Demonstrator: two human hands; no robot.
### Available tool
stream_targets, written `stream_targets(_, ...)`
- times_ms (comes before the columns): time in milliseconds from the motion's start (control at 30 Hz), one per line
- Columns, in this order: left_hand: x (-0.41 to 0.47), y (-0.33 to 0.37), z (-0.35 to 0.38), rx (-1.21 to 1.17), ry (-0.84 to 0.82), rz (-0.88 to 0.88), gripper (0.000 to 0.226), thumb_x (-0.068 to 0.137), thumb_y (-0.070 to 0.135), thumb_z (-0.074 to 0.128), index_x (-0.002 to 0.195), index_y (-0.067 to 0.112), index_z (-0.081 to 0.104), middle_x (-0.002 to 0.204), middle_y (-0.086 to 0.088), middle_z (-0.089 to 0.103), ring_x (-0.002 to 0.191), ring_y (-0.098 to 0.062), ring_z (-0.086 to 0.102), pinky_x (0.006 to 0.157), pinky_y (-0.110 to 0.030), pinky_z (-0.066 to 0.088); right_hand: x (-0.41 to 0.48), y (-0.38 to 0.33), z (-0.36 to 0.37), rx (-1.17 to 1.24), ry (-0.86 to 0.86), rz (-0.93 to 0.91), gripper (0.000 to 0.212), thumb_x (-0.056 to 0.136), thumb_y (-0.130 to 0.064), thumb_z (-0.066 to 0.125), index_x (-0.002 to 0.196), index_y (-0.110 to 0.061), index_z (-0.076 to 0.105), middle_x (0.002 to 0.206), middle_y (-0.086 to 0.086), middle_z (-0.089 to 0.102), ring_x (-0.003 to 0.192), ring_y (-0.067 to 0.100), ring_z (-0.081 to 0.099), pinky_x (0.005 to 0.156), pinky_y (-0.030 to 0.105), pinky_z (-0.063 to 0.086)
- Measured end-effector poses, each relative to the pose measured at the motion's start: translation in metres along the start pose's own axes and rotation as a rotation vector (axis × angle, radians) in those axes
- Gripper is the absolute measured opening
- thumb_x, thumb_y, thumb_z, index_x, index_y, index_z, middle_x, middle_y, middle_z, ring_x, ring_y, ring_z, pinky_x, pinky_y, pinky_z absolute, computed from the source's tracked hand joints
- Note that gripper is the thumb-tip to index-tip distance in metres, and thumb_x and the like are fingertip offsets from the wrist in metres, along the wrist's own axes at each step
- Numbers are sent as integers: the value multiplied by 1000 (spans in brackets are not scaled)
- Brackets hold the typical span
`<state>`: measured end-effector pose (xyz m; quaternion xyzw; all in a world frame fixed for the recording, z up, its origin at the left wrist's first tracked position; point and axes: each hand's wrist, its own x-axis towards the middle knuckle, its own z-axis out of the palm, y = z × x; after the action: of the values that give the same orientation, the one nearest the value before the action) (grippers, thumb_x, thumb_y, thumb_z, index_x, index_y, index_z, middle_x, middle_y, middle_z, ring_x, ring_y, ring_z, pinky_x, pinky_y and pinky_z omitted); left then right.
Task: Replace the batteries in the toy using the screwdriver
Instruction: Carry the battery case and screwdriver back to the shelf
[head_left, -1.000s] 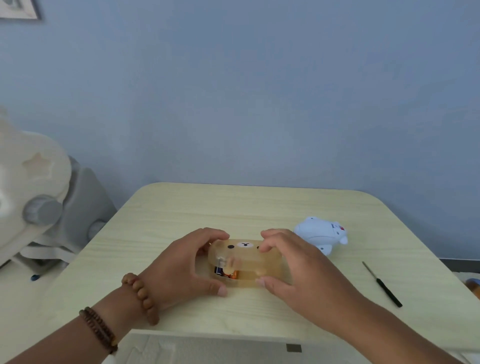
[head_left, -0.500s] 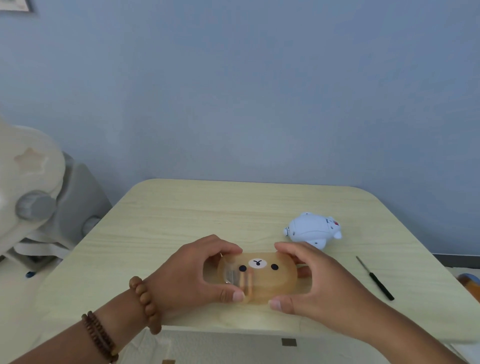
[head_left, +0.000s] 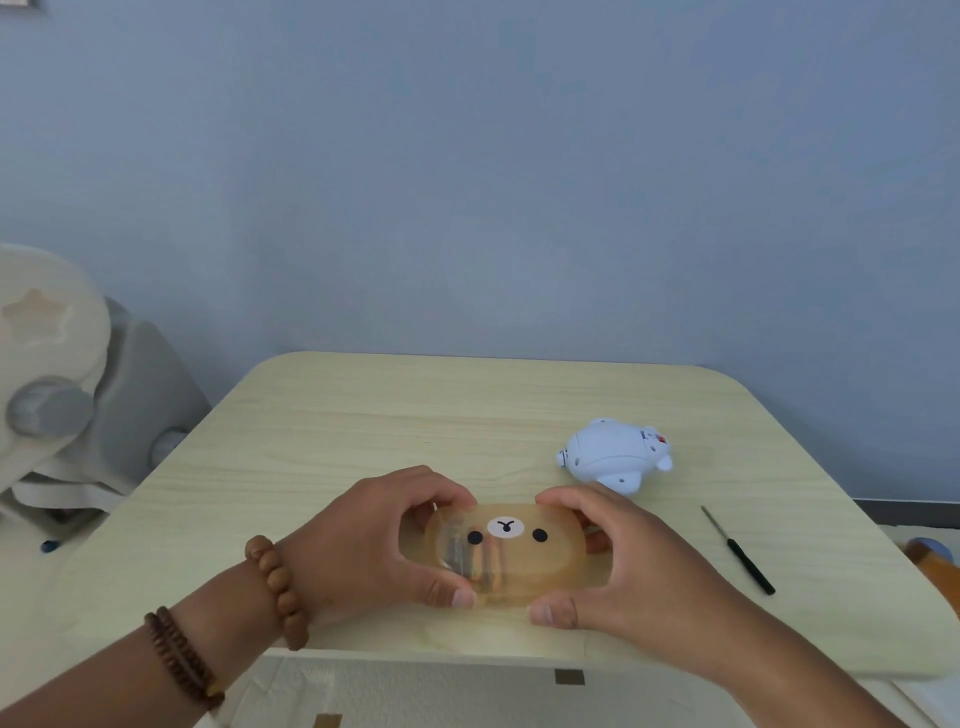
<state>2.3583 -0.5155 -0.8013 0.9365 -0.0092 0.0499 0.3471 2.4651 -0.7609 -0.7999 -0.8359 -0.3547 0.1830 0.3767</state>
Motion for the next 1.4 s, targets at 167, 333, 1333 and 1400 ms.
stream_targets(167, 0, 2, -2, 7, -101, -29, 65, 63, 57, 87, 118, 47, 53, 115, 28, 57, 109, 0, 58, 93, -24, 50, -4, -2, 1, 13, 35, -1, 89, 59, -51, 92, 137, -49, 48, 125, -32, 53, 114, -13, 52, 89, 8, 43)
stream_targets(333, 0, -1, 5, 111, -76, 16, 77, 57, 68, 83, 123, 48, 49, 116, 27, 51, 112, 1, 51, 94, -25, 47, -10, -4, 2, -7, 32, -38, 95, 63, -54, 89, 146, -47, 41, 132, -37, 45, 121, -17, 46, 94, 8, 42)
stream_targets(1333, -1, -5, 6, 99, -45, 39, 71, 61, 67, 82, 122, 47, 53, 114, 24, 55, 108, -2, 55, 92, -28, 49, -47, 62, -44, -423, 735, 311, 26, 90, -26, 70, 65, -27, 61, 67, -12, 62, 69, 19, 60, 57, 37, 52)
stream_targets(1400, -2, -3, 2, 91, -36, 37, 70, 60, 66, 84, 121, 47, 54, 113, 23, 56, 107, -2, 57, 91, -28, 49, -48, 55, -47, -379, 758, 317, 23, 91, -29, 69, 70, -28, 61, 60, -12, 64, 63, 17, 62, 56, 35, 52)
